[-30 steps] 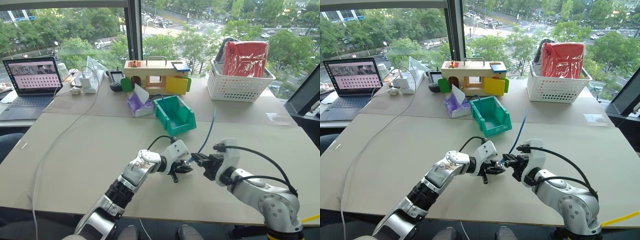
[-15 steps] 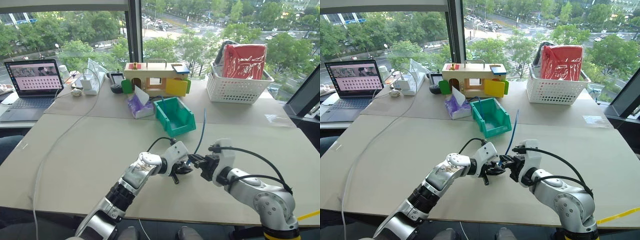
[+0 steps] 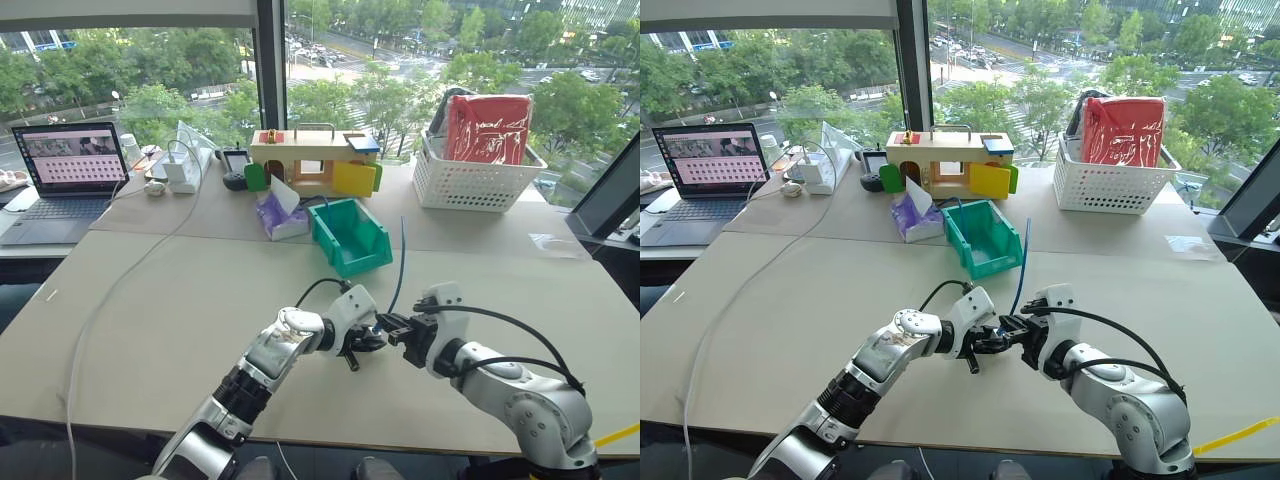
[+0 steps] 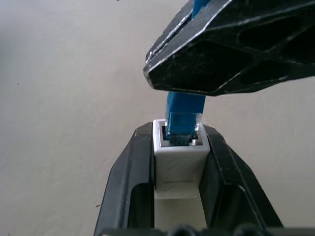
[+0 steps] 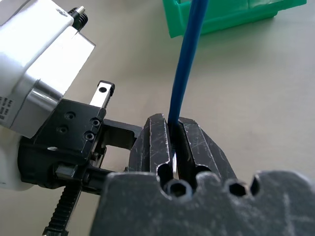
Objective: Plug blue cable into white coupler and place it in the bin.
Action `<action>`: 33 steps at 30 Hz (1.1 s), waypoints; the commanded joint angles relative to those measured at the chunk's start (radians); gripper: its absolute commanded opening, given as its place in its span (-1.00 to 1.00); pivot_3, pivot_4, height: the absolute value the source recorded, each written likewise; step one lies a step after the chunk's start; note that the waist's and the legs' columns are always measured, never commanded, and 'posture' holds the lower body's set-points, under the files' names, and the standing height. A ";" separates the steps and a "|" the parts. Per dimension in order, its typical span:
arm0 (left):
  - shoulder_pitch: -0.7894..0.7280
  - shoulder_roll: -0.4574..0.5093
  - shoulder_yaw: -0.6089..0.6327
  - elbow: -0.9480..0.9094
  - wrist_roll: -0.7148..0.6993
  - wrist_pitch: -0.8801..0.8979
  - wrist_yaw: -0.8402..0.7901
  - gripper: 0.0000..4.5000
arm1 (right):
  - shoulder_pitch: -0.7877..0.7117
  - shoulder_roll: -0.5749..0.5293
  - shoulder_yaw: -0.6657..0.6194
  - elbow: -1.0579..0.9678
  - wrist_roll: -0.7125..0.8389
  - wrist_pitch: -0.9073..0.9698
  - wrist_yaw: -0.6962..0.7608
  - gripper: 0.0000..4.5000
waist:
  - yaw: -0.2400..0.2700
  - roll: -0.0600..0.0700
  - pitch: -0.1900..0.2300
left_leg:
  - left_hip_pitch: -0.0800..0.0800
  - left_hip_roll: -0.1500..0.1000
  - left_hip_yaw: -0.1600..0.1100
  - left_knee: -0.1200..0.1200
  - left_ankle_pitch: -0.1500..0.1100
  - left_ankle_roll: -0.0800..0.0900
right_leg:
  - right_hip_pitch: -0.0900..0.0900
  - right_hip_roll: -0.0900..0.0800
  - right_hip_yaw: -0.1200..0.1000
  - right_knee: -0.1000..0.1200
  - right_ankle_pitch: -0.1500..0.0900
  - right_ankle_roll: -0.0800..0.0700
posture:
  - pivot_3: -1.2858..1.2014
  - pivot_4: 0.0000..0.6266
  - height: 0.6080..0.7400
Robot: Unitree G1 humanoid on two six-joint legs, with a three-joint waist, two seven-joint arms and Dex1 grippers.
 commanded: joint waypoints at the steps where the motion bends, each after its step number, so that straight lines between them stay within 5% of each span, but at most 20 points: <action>1: 0.018 0.003 -0.006 0.011 -0.006 0.024 0.003 -0.69 | 0.075 -0.021 0.104 0.090 -0.050 0.055 0.049 -1.00 | 0.000 -0.001 -0.001 | 0.000 0.000 0.000 0.000 0.000 0.000 | 0.000 0.000 0.000 0.000 0.000 0.000 | 0.03 -0.52 0.68; 12: 0.021 -0.037 0.067 0.008 -0.058 0.029 0.026 -0.69 | 0.057 -0.001 0.035 0.083 -0.104 0.043 0.094 -1.00 | 0.002 -0.001 -0.002 | 0.000 0.000 0.000 0.000 0.000 0.000 | 0.000 0.000 0.000 0.000 -0.001 -0.001 | 0.03 -0.52 0.68; 14: 0.025 -0.031 0.068 -0.018 -0.089 0.062 -0.006 -0.24 | 0.044 0.002 0.004 0.074 -0.100 0.045 0.092 -1.00 | 0.002 -0.001 -0.002 | 0.000 0.000 0.000 0.000 0.000 0.000 | 0.000 -0.001 0.000 0.000 -0.001 -0.001 | 0.03 -0.52 0.68; 16: 0.026 -0.024 0.067 -0.022 -0.093 0.070 -0.004 -0.04 | 0.021 0.000 -0.057 0.067 -0.074 0.054 0.092 -1.00 | 0.002 -0.001 -0.001 | -0.001 0.000 0.000 0.000 0.000 0.000 | -0.001 0.000 -0.001 -0.001 -0.001 -0.001 | 0.03 -0.52 0.68; 22: 0.035 0.039 0.069 -0.023 -0.086 0.025 -0.021 0.98 | -0.106 -0.054 -0.300 0.069 0.055 0.131 0.087 -1.00 | -0.002 0.008 0.009 | -0.004 0.000 0.000 0.000 0.000 0.000 | -0.003 -0.001 0.000 -0.001 0.000 0.000 | 0.03 -0.52 0.68; 28: 0.072 0.126 0.098 -0.087 -0.116 -0.042 -0.069 1.00 | -0.321 -0.102 -0.397 0.160 0.136 0.171 0.089 -1.00 | -0.023 0.014 0.018 | -0.008 0.000 0.000 0.000 0.000 0.000 | -0.008 0.001 0.001 0.001 0.005 0.005 | 0.03 -0.52 0.68; 33: 0.072 0.130 0.207 -0.093 -0.150 -0.125 -0.032 1.00 | -0.609 -0.100 -0.249 0.402 0.003 0.017 0.194 -1.00 | -0.033 0.018 0.023 | -0.015 -0.001 0.002 -0.001 0.000 0.000 | -0.019 0.002 0.005 0.003 0.007 0.005 | 0.03 -0.52 0.68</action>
